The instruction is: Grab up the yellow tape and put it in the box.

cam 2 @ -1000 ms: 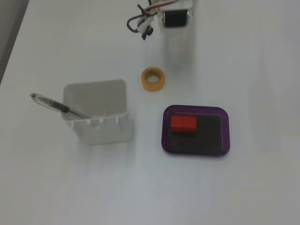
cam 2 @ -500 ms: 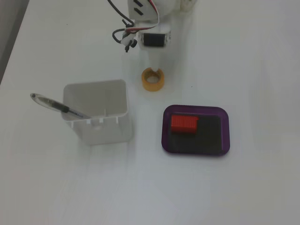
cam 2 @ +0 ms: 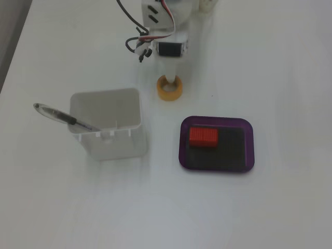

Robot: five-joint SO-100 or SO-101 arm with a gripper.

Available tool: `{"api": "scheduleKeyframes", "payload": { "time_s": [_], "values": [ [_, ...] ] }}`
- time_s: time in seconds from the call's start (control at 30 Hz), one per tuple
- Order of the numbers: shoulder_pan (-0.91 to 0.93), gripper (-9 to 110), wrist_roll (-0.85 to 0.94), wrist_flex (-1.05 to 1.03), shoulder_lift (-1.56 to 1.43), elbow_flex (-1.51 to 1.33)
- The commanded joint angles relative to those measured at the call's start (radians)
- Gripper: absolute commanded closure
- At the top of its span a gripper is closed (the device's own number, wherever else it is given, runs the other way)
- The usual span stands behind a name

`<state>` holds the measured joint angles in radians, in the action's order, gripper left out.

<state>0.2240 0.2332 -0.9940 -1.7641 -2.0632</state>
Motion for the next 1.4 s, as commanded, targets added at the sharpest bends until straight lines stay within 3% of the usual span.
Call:
{"api": "scheduleKeyframes", "payload": {
  "time_s": [0.0, 0.17, 0.3, 0.5, 0.83, 1.1, 1.37],
  "values": [
    [-0.002, 90, 0.006, 0.040, 0.020, 0.000],
    [-0.008, 92, 0.006, 0.055, 0.094, 0.000],
    [-0.012, 103, 0.003, 0.037, 0.089, 0.015],
    [-0.037, 102, 0.006, -0.080, -0.114, 0.035],
    [-0.449, 102, 0.044, -0.239, -0.472, 0.158],
    [-0.555, 102, 0.037, -0.095, -0.232, 0.242],
    [-0.549, 102, -0.014, -0.058, 0.209, 0.634]
  ]
}}
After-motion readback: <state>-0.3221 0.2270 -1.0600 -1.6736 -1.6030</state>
